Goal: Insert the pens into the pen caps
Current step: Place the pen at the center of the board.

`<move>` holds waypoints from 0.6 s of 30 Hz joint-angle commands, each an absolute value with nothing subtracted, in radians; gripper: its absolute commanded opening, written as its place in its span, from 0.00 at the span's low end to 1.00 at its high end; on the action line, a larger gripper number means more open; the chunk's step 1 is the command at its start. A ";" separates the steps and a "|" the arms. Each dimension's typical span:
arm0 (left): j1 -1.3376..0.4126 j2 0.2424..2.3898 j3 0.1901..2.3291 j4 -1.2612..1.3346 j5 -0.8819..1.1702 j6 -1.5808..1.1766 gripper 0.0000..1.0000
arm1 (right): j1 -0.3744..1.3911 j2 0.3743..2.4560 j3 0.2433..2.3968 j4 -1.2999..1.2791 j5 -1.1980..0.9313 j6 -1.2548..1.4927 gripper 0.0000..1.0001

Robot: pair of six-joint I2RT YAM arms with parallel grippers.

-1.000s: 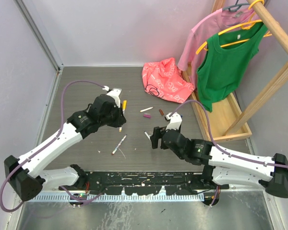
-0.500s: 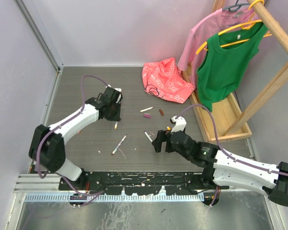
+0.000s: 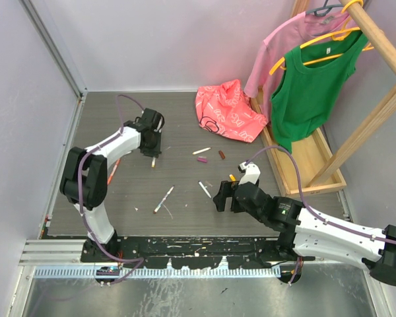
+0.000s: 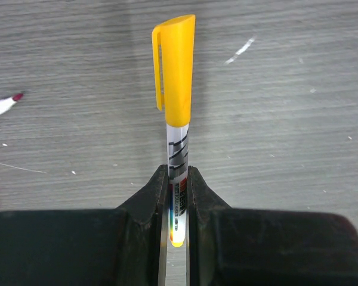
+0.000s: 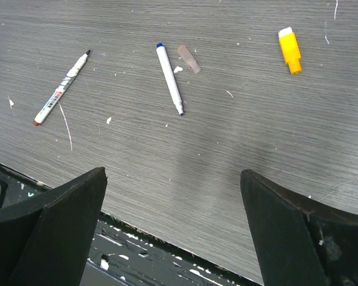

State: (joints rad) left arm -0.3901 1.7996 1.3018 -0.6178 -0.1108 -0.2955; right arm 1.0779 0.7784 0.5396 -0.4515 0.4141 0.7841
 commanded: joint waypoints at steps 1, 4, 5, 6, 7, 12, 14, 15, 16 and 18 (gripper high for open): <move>-0.340 1.823 1.344 -0.595 -0.119 -0.264 0.04 | 1.075 0.767 0.558 -0.455 0.419 0.817 0.99; -0.314 1.847 1.353 -0.591 -0.111 -0.260 0.05 | 1.075 0.769 0.558 -0.454 0.411 0.820 0.99; -0.307 1.858 1.360 -0.594 -0.110 -0.258 0.05 | 1.075 0.771 0.560 -0.455 0.410 0.820 0.99; -0.300 1.868 1.368 -0.600 -0.110 -0.258 0.05 | 1.076 0.774 0.559 -0.455 0.406 0.819 0.99; -0.292 1.879 1.374 -0.606 -0.109 -0.257 0.06 | 1.077 0.775 0.559 -0.455 0.403 0.819 0.99; -0.275 1.923 1.381 -0.602 -0.107 -0.251 0.08 | 1.076 0.785 0.558 -0.454 0.397 0.820 0.99; -0.275 1.934 1.381 -0.603 -0.110 -0.246 0.09 | 1.076 0.787 0.556 -0.455 0.396 0.823 0.99; -0.276 1.939 1.380 -0.603 -0.113 -0.246 0.09 | 1.076 0.788 0.556 -0.454 0.395 0.826 0.99; -0.275 1.942 1.378 -0.604 -0.118 -0.244 0.10 | 1.075 0.789 0.556 -0.454 0.394 0.827 0.99; -0.275 1.948 1.375 -0.606 -0.125 -0.244 0.15 | 1.075 0.791 0.556 -0.455 0.392 0.828 0.99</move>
State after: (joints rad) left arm -0.2790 1.9434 1.3460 -0.6186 -0.1104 -0.2653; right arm 1.0779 0.7898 0.5396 -0.4698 0.3950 0.8139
